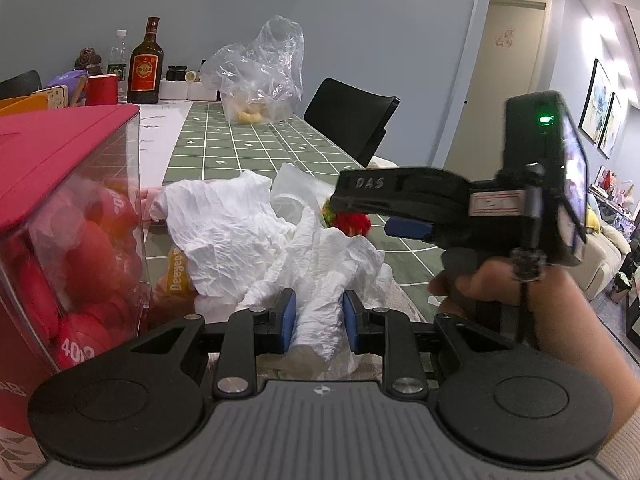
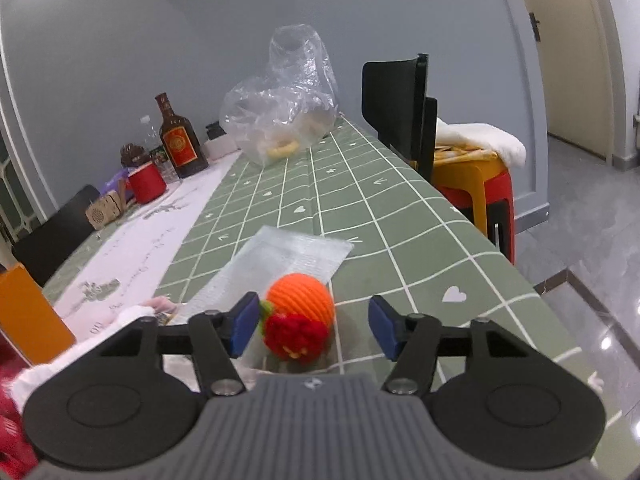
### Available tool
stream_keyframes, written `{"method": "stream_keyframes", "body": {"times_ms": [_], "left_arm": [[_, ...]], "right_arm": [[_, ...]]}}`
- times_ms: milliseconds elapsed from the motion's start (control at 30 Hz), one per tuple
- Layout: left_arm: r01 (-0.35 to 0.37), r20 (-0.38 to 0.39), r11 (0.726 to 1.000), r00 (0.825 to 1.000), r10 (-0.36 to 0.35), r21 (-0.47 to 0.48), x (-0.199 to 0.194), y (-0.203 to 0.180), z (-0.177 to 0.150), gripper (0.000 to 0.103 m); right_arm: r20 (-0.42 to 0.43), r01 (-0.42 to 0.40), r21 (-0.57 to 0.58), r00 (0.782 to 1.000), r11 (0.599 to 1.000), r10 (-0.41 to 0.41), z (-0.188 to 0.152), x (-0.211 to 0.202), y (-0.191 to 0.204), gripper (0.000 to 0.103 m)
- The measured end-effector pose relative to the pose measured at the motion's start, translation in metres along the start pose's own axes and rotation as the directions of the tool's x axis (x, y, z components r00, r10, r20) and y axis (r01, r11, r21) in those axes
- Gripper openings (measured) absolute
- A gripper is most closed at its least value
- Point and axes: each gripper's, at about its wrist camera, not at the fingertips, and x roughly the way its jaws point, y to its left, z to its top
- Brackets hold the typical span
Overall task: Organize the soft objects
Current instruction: 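Grasp the orange crocheted ball with red flower with the right gripper while the left holds the tissue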
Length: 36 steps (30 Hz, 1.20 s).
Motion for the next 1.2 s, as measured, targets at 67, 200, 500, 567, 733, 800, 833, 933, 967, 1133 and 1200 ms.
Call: {"method": "stream_keyframes", "body": {"times_ms": [67, 200, 500, 567, 733, 800, 833, 933, 967, 1133, 1200], "left_arm": [[-0.001, -0.001, 1.000, 1.000, 0.001, 0.002, 0.000, 0.000, 0.000, 0.030], [-0.001, -0.001, 1.000, 1.000, 0.001, 0.003, 0.000, 0.000, 0.000, 0.030], [-0.001, -0.002, 1.000, 1.000, 0.001, 0.002, 0.001, 0.000, 0.001, 0.030], [0.000, -0.002, 1.000, 1.000, 0.000, 0.002, 0.001, 0.000, 0.001, 0.030], [0.001, -0.001, 1.000, 1.000, -0.001, -0.001, 0.002, 0.000, 0.000, 0.029], [0.001, -0.001, 1.000, 1.000, -0.001, -0.004, 0.002, 0.000, 0.000, 0.029], [0.002, -0.001, 1.000, 1.000, -0.002, -0.005, 0.002, 0.000, -0.001, 0.029], [0.002, -0.001, 1.000, 1.000, -0.002, -0.005, 0.002, 0.000, -0.001, 0.029], [0.002, -0.001, 1.000, 1.000, -0.002, -0.003, 0.002, 0.000, -0.001, 0.029], [0.002, -0.002, 1.000, 1.000, -0.002, 0.001, 0.002, 0.001, -0.001, 0.029], [0.002, -0.002, 1.000, 1.000, -0.002, 0.001, 0.002, 0.001, -0.001, 0.029]], "right_arm": [[-0.016, -0.019, -0.002, 1.000, 1.000, 0.018, 0.002, 0.005, 0.000, 0.060], [-0.002, -0.051, 0.004, 0.999, 0.999, 0.051, 0.003, 0.007, -0.002, 0.059], [-0.006, -0.114, -0.004, 0.993, 0.993, 0.114, 0.003, -0.006, -0.009, 0.041], [-0.021, -0.062, -0.064, 0.998, 0.996, 0.061, 0.004, -0.024, -0.006, 0.041], [-0.100, 0.058, -0.149, 0.992, 0.987, -0.074, -0.006, -0.059, 0.003, 0.041], [-0.097, 0.072, -0.149, 0.991, 0.986, -0.087, -0.016, -0.067, 0.003, 0.041], [-0.090, 0.087, -0.169, 0.991, 0.982, -0.103, -0.021, -0.071, 0.006, 0.041], [-0.087, 0.099, -0.191, 0.989, 0.977, -0.117, -0.030, -0.079, 0.007, 0.041], [-0.085, 0.104, -0.189, 0.989, 0.976, -0.122, -0.034, -0.081, 0.006, 0.041], [-0.073, 0.103, -0.202, 0.990, 0.974, -0.120, -0.040, -0.081, 0.007, 0.047], [-0.075, 0.108, -0.235, 0.989, 0.966, -0.129, -0.043, -0.078, 0.011, 0.050]]}}
